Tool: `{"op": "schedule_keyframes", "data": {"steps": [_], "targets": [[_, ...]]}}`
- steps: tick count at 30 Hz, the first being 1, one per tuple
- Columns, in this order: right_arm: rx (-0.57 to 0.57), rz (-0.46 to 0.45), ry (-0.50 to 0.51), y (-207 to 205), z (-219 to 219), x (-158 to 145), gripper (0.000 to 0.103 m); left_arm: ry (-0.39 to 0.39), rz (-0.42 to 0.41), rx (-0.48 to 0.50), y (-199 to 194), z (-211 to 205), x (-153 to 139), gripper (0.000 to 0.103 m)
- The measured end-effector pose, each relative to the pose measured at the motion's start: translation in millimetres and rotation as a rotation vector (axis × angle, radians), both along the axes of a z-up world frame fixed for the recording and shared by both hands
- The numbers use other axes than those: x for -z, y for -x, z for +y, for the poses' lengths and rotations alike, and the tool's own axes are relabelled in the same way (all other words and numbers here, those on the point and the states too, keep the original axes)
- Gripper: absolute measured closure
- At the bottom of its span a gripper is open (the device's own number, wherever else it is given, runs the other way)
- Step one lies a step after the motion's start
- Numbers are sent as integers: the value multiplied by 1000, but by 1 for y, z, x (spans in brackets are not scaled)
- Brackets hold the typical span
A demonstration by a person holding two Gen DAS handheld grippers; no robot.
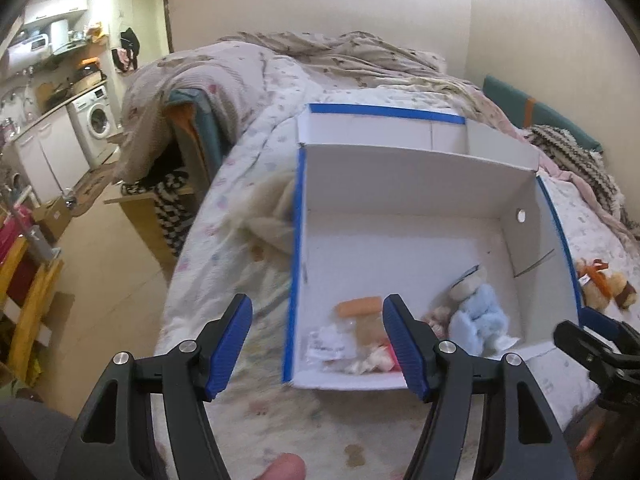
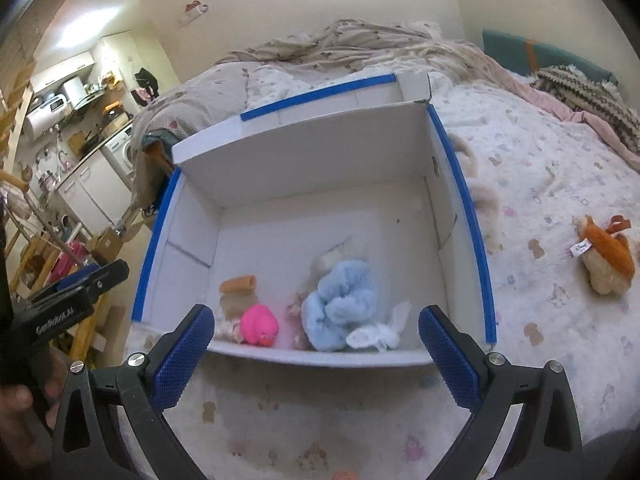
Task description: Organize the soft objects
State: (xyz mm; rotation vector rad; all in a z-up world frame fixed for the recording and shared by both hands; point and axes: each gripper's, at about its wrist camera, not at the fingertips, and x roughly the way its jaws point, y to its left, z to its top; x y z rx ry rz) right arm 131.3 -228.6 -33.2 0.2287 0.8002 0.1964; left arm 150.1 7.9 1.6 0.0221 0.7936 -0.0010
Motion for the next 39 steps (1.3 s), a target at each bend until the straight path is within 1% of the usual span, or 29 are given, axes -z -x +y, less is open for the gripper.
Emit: {"op": "schedule_keyframes", "data": {"steps": [2, 4, 8, 12, 13, 15, 18, 19, 21, 23, 25, 27, 32, 39], "targets": [[1, -14, 27, 9, 2, 0, 0, 4, 6, -5, 7, 4, 3, 34], [4, -22, 28, 18, 2, 2, 0, 11, 10, -2, 15, 7, 7, 33], [7, -2, 19, 28, 4, 12, 0, -2, 26, 13, 30, 6, 18, 32], [15, 11, 43, 35, 6, 21, 0, 21, 43, 8, 40, 7, 28, 32], [16, 9, 53, 35, 7, 22, 0, 24, 36, 5, 42, 8, 29, 30], [27, -15, 74, 36, 9, 20, 0, 20, 15, 7, 47, 9, 31, 27], [46, -60, 117, 39, 12, 16, 0, -27, -71, 3, 56, 10, 26, 22], [48, -82, 121, 42, 13, 13, 0, -39, -99, -4, 58, 10, 22, 18], [49, -125, 132, 44, 14, 6, 0, -17, -137, 0, 60, 12, 16, 11], [52, -172, 137, 49, 14, 0, 0, 2, -170, 7, 64, 14, 11, 1], [54, -220, 146, 54, 15, -6, 0, -1, -188, 13, 65, 13, 9, 1], [55, -238, 153, 54, 15, -10, 0, -25, -190, 12, 64, 10, 10, 1], [61, -226, 170, 50, 16, -9, 0, -36, -186, -5, 64, 10, 11, 1], [73, -214, 167, 48, 15, -5, 0, -37, -165, 7, 63, 8, 14, 1]]}}
